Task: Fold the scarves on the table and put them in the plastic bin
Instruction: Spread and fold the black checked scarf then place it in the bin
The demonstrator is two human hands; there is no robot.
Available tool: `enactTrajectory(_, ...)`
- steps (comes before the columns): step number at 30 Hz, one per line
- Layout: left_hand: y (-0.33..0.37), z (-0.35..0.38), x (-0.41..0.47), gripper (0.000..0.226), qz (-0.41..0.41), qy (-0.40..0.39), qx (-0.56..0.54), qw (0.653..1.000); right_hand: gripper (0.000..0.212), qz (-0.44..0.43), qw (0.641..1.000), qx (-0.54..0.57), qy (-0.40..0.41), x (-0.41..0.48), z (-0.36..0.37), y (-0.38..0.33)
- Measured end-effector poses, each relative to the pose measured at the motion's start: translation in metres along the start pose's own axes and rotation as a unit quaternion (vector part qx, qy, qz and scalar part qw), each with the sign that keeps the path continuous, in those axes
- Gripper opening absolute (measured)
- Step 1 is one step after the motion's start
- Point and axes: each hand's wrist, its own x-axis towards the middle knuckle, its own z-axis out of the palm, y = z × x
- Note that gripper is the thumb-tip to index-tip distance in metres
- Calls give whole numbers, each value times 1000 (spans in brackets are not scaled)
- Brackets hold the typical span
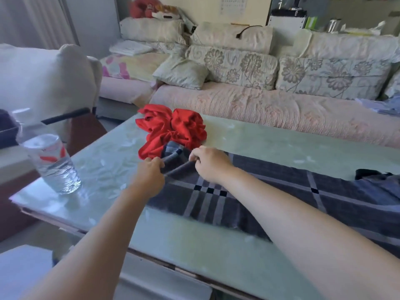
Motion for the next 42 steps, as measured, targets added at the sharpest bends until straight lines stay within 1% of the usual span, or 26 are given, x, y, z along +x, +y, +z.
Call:
enactTrajectory(2,-14,-1,5,22,-14,2,20,1000,36,-24,1000,-14,14,28,11,-15)
enactTrajectory(4,-24,1,9,25,-18,-3,49,999,38,-54,997,-42,26,48,20,-24)
enactTrajectory(7,-31,5,10,29,-41,-19,100,994,40,-156,978,-127,51,71,33,-31)
enactTrajectory(8,-33,5,11,26,-58,-27,107,992,41,-189,968,-161,42,77,37,-33)
enactTrajectory(10,-38,5,13,14,-87,-33,108,990,45,-224,947,-230,6,85,46,-38)
enactTrajectory(12,-43,2,14,6,-101,-36,106,989,53,-234,925,-297,-39,87,50,-44)
enactTrajectory(13,-44,1,15,9,-100,-38,102,989,53,-229,919,-315,-59,88,50,-46)
enactTrajectory(15,-43,0,14,14,-88,-43,83,992,49,-213,921,-314,-91,88,48,-48)
enactTrajectory(17,-37,-3,11,15,-70,-46,52,995,41,-206,922,-314,-93,89,45,-46)
enactTrajectory(19,-29,-6,9,14,-49,-54,23,997,35,-204,925,-314,-65,88,38,-42)
enactTrajectory(22,-15,-13,7,13,-27,-63,-27,997,29,-175,951,-254,-25,78,21,-29)
enactTrajectory(24,-1,-19,6,20,-9,-71,-57,996,28,-141,968,-210,-4,65,2,-17)
enactTrajectory(26,18,-23,4,21,10,-76,-92,993,23,-100,973,-209,6,47,-16,0)
enactTrajectory(28,42,-22,2,14,28,-82,-126,988,20,-54,977,-206,17,26,-35,22)
enactTrajectory(29,54,-22,-1,14,42,-85,-130,987,20,-31,978,-205,24,14,-45,35)
enactTrajectory(32,95,-13,-7,39,73,-122,-128,982,20,45,978,-201,33,-28,-69,78)
enactTrajectory(33,109,-8,-9,38,86,-143,-120,979,19,72,979,-187,37,-45,-75,93)
enactTrajectory(35,138,5,-13,17,130,-188,-75,971,19,121,980,-150,52,-78,-81,123)
enactTrajectory(36,153,12,-16,13,149,-209,-55,965,19,145,978,-139,58,-95,-83,136)
enactTrajectory(38,183,28,-23,17,180,-240,-43,953,19,183,971,-133,75,-123,-87,163)
enactTrajectory(42,245,51,-39,9,248,-217,-115,937,17,228,949,-136,172,-160,-102,211)
